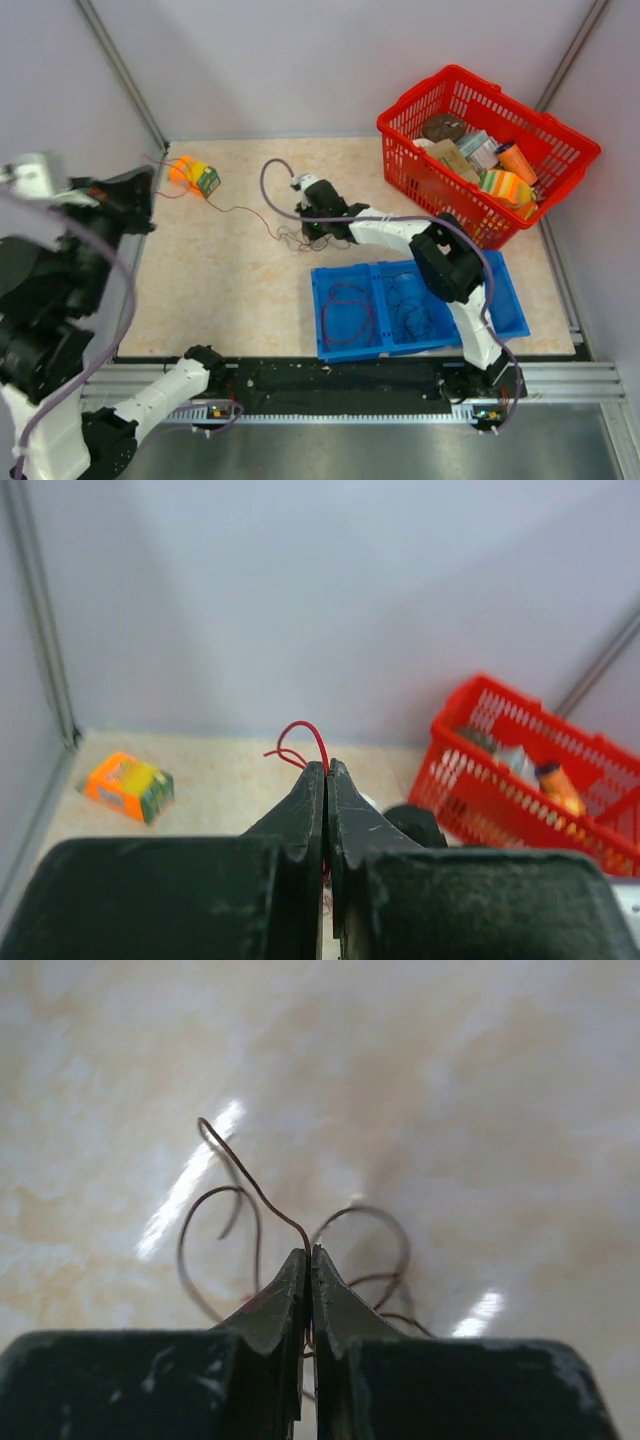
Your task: Untangle the cables
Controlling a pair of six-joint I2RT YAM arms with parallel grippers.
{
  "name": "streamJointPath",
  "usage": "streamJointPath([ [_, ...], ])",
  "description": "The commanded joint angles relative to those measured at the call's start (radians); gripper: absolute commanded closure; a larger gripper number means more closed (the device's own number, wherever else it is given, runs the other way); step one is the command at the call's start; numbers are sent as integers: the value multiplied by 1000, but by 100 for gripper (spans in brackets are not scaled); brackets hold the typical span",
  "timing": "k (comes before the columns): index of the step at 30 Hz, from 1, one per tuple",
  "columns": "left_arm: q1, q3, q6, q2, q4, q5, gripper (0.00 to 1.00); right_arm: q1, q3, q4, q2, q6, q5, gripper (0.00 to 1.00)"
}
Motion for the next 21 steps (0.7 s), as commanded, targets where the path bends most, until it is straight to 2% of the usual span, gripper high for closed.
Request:
streamJointPath([
  [1,0,205,105,-71,18,-159,100,-131,-10,95,-100,29,240,100],
  [3,-4,239,108,-88,31,-199,100,-165,-1,77,-97,18,308,100],
  [7,-6,221,102,-101,61,-211,100,-199,16,55,-84,-25,346,100],
  [13,-6,84,27,-39,49,-89,100,-202,-21,93,-107,-19,243,100],
  [17,-6,129,26,10,9,-101,100,-204,-28,67,-112,-28,320,100],
  [21,-6,84,25,22,6,-119,100,-202,-51,106,-129,-24,228,98],
])
